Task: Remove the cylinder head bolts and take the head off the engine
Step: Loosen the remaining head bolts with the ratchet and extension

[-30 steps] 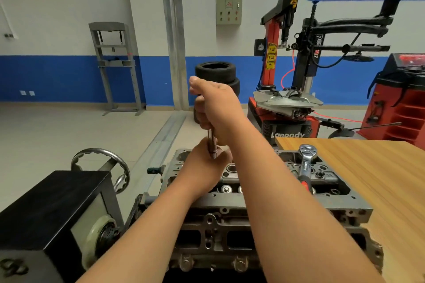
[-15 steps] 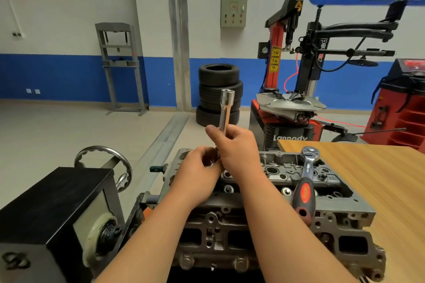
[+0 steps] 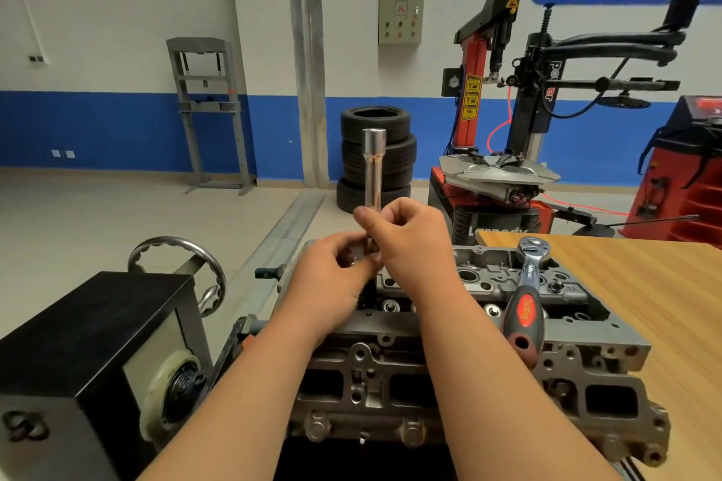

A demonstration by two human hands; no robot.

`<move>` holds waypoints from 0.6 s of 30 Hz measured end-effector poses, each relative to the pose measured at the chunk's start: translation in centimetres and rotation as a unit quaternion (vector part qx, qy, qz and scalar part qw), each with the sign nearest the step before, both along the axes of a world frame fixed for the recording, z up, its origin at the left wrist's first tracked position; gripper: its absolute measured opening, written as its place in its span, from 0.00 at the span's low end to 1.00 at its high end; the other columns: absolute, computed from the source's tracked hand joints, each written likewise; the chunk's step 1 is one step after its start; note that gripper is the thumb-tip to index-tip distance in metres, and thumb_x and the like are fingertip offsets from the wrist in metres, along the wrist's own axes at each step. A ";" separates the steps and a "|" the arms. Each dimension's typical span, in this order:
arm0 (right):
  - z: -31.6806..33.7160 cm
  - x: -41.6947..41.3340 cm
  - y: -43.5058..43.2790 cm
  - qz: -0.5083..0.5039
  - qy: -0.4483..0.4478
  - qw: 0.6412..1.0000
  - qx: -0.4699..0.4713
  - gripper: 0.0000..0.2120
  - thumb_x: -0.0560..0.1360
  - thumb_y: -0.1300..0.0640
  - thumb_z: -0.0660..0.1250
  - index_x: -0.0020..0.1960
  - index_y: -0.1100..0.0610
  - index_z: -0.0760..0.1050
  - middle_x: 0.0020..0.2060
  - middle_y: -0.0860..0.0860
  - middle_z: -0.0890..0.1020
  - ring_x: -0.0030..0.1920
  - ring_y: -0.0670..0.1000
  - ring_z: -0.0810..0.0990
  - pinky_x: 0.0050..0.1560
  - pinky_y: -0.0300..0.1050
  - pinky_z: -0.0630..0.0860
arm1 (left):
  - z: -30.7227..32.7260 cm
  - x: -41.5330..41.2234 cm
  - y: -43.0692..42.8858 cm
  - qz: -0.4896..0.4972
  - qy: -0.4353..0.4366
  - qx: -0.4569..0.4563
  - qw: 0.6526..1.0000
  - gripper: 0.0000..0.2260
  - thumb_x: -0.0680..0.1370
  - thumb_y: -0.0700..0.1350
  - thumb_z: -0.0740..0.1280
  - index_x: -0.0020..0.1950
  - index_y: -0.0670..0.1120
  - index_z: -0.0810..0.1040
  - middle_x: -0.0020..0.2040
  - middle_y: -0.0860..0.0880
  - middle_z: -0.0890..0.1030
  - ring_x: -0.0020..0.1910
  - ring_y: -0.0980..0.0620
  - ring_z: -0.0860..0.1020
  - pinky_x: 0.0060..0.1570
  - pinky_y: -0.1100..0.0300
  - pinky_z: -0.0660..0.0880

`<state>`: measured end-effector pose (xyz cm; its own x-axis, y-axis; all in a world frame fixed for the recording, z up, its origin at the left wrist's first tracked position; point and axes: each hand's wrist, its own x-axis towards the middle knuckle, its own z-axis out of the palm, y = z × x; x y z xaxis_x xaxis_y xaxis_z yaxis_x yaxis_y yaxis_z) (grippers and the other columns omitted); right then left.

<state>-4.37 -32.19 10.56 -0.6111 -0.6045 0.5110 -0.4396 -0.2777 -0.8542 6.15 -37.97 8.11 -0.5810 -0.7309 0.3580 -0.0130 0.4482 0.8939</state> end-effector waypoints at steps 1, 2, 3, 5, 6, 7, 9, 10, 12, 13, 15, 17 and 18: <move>0.0 -0.1 -0.1 -0.003 0.001 1.000 -0.007 0.16 0.72 0.54 0.73 0.31 0.55 0.69 0.21 0.42 0.73 0.23 0.39 0.71 0.25 0.31 0.68 | 0.0 -0.1 0.0 -0.004 -0.006 0.006 1.000 0.08 0.77 0.49 0.69 0.54 0.59 0.79 0.43 0.57 0.78 0.42 0.61 0.76 0.40 0.67 0.71; 0.0 -0.1 -0.1 -0.007 0.005 1.000 -0.009 0.16 0.73 0.54 0.72 0.32 0.54 0.70 0.22 0.42 0.73 0.24 0.39 0.71 0.26 0.31 0.69 | 0.0 -0.3 0.0 -0.011 -0.010 0.018 1.000 0.09 0.78 0.48 0.67 0.57 0.58 0.78 0.47 0.58 0.79 0.48 0.61 0.77 0.44 0.66 0.72; -0.1 -0.2 -0.2 -0.009 0.008 1.000 -0.009 0.13 0.73 0.53 0.72 0.34 0.54 0.71 0.24 0.42 0.75 0.26 0.39 0.72 0.28 0.31 0.70 | 0.1 -0.3 -0.1 -0.021 -0.015 0.033 0.999 0.09 0.79 0.47 0.65 0.59 0.56 0.77 0.51 0.57 0.80 0.52 0.61 0.77 0.47 0.66 0.72; -0.2 -0.3 -0.3 -0.005 0.008 1.000 -0.009 0.07 0.73 0.53 0.72 0.41 0.53 0.75 0.32 0.43 0.77 0.30 0.38 0.74 0.33 0.31 0.71 | 0.2 -0.2 -0.2 -0.039 -0.031 0.042 0.998 0.11 0.81 0.46 0.62 0.63 0.54 0.76 0.53 0.57 0.81 0.52 0.60 0.77 0.49 0.64 0.72; -0.2 -0.3 -0.3 -0.001 0.012 1.000 -0.011 0.05 0.73 0.53 0.72 0.43 0.52 0.76 0.34 0.44 0.78 0.32 0.37 0.76 0.34 0.29 0.71 | 0.2 -0.1 -0.2 -0.045 -0.039 0.038 0.998 0.12 0.82 0.45 0.61 0.64 0.54 0.76 0.53 0.57 0.81 0.50 0.60 0.77 0.50 0.63 0.72; -0.2 -0.2 -0.3 0.003 0.022 1.000 -0.010 0.03 0.75 0.54 0.71 0.44 0.50 0.77 0.35 0.44 0.80 0.34 0.36 0.77 0.35 0.28 0.71 | 0.2 0.0 -0.2 -0.046 -0.041 0.033 0.998 0.13 0.82 0.45 0.60 0.64 0.54 0.76 0.53 0.57 0.82 0.49 0.60 0.78 0.51 0.61 0.73; -0.1 -0.1 -0.2 0.006 0.045 0.999 -0.010 0.03 0.77 0.55 0.67 0.46 0.48 0.78 0.37 0.43 0.81 0.38 0.36 0.79 0.36 0.27 0.72 | 0.3 0.0 0.0 -0.032 -0.027 0.026 0.999 0.12 0.81 0.46 0.62 0.62 0.54 0.79 0.50 0.57 0.84 0.49 0.59 0.80 0.52 0.59 0.75; -0.1 0.0 -0.2 0.015 0.039 0.999 -0.013 0.05 0.78 0.55 0.65 0.49 0.48 0.79 0.38 0.44 0.82 0.40 0.36 0.79 0.37 0.28 0.73 | 0.3 0.0 0.1 -0.013 -0.016 0.026 0.999 0.10 0.80 0.47 0.65 0.59 0.54 0.81 0.48 0.56 0.84 0.47 0.58 0.80 0.51 0.58 0.76; -0.2 0.1 -0.3 0.049 0.006 0.999 -0.010 0.08 0.78 0.54 0.64 0.56 0.51 0.77 0.41 0.46 0.83 0.44 0.40 0.81 0.42 0.33 0.77 | 0.5 -0.3 0.4 0.039 -0.014 0.016 0.999 0.04 0.76 0.48 0.70 0.49 0.53 0.83 0.41 0.55 0.84 0.40 0.57 0.80 0.43 0.60 0.76; -0.2 0.2 -0.4 0.060 -0.003 0.998 0.000 0.09 0.77 0.53 0.66 0.57 0.51 0.76 0.42 0.48 0.84 0.45 0.42 0.82 0.44 0.38 0.79 | 0.7 -0.5 0.6 0.065 -0.034 -0.001 0.997 0.01 0.75 0.48 0.70 0.45 0.52 0.82 0.37 0.55 0.83 0.37 0.57 0.79 0.36 0.60 0.74; -0.3 0.3 -0.4 0.056 0.012 0.998 0.021 0.07 0.74 0.52 0.70 0.50 0.51 0.76 0.41 0.49 0.84 0.43 0.46 0.83 0.45 0.44 0.79 | 0.8 -0.8 0.8 0.084 -0.078 -0.033 0.993 0.02 0.75 0.45 0.68 0.42 0.51 0.80 0.34 0.54 0.81 0.34 0.55 0.76 0.31 0.61 0.67; -0.3 0.2 -0.5 0.025 0.022 0.999 0.009 0.06 0.73 0.52 0.72 0.43 0.51 0.76 0.36 0.48 0.82 0.38 0.47 0.81 0.40 0.43 0.76 | 0.7 -0.9 1.0 0.056 -0.091 -0.049 0.993 0.03 0.75 0.46 0.67 0.45 0.51 0.80 0.39 0.53 0.81 0.37 0.55 0.77 0.32 0.60 0.69; -0.3 0.0 -0.5 0.003 0.013 1.000 -0.002 0.07 0.72 0.52 0.73 0.42 0.52 0.76 0.35 0.48 0.81 0.36 0.46 0.80 0.38 0.41 0.75 | 0.7 -0.9 1.0 0.040 -0.090 -0.050 0.994 0.04 0.76 0.47 0.67 0.48 0.52 0.80 0.42 0.53 0.82 0.41 0.56 0.78 0.36 0.60 0.72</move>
